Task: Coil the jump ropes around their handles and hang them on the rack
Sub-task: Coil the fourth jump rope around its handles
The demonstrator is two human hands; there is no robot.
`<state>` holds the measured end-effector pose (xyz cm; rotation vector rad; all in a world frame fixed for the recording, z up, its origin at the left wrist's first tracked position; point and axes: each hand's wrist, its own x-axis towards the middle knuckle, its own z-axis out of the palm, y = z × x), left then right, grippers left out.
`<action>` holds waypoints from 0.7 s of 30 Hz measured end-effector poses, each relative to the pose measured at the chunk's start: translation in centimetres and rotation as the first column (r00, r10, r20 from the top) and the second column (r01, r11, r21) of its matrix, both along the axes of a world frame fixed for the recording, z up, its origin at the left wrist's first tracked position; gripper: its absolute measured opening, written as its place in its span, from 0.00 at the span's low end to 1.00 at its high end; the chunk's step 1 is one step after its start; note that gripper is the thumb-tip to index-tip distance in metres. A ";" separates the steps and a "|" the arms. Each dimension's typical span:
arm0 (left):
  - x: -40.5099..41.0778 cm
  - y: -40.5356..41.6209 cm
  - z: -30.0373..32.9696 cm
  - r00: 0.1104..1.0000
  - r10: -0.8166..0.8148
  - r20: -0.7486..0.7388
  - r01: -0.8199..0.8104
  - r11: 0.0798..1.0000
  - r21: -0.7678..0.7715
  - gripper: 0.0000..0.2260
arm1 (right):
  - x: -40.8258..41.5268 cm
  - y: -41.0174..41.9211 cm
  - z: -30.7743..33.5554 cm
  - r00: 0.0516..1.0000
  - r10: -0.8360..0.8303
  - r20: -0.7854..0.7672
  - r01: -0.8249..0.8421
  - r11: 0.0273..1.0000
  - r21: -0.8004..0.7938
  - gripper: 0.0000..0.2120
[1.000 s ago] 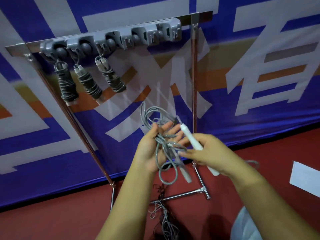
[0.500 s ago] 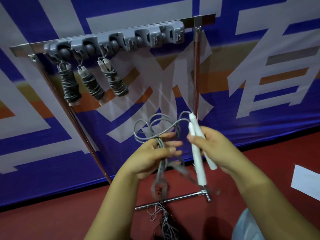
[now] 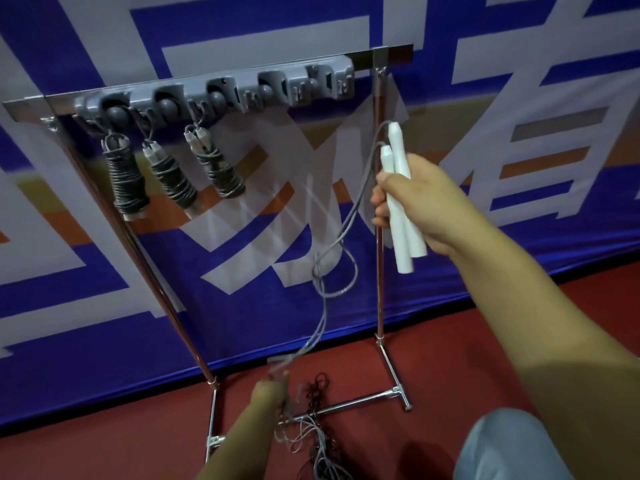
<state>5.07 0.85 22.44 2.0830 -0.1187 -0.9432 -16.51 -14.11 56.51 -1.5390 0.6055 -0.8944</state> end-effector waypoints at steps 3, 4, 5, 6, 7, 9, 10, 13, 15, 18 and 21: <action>0.4 -1.0 -3.8 0.967 -0.249 0.046 0.239 0.957 0.165 0.35 | 0.6 -0.2 1.0 0.995 0.065 -0.078 -0.072 0.993 -0.098 0.04; -0.2 -1.4 -2.2 0.920 -0.388 0.057 0.370 0.907 0.204 0.40 | 0.8 -0.1 1.0 0.989 0.086 -0.122 -0.102 0.987 -0.128 0.04; -1.5 -1.6 1.2 0.842 -0.534 0.080 0.500 0.827 0.256 0.41 | 0.9 0.0 1.0 0.982 0.102 -0.160 -0.127 0.980 -0.152 0.04; -3.0 -1.7 5.2 0.747 -0.656 0.108 0.599 0.734 0.320 0.39 | 1.0 0.1 1.0 0.976 0.117 -0.185 -0.149 0.975 -0.166 0.03; -3.8 -1.9 8.3 0.684 -0.715 0.145 0.641 0.684 0.348 0.35 | 1.1 0.3 0.9 0.971 0.132 -0.199 -0.167 0.970 -0.175 0.03; -3.9 -2.7 12.1 0.625 -0.722 0.299 0.638 0.692 0.338 0.31 | 1.1 0.6 0.7 0.964 0.158 -0.215 -0.200 0.961 -0.189 0.03; -3.4 -2.9 13.7 0.669 -0.631 0.392 0.576 0.774 0.262 0.28 | 1.0 0.7 0.7 0.959 0.171 -0.225 -0.217 0.956 -0.198 0.03; -2.4 -2.7 18.3 0.885 -0.037 0.465 0.201 0.930 -0.309 0.26 | 0.8 1.0 0.9 0.942 0.231 -0.245 -0.283 0.936 -0.208 0.02; -3.1 -2.5 22.3 0.906 0.111 0.408 0.183 0.768 -0.614 0.28 | 0.7 1.1 0.9 0.923 0.281 -0.262 -0.336 0.921 -0.198 0.02; -5.2 -2.2 27.9 0.837 -0.097 0.538 0.512 0.484 -0.710 0.33 | 0.7 1.4 0.5 0.887 0.390 -0.249 -0.427 0.896 -0.119 0.02; -6.3 -3.2 30.7 0.737 -0.337 0.586 0.676 0.367 -0.639 0.30 | 0.4 1.7 -0.1 0.871 0.467 -0.153 -0.475 0.880 -0.011 0.03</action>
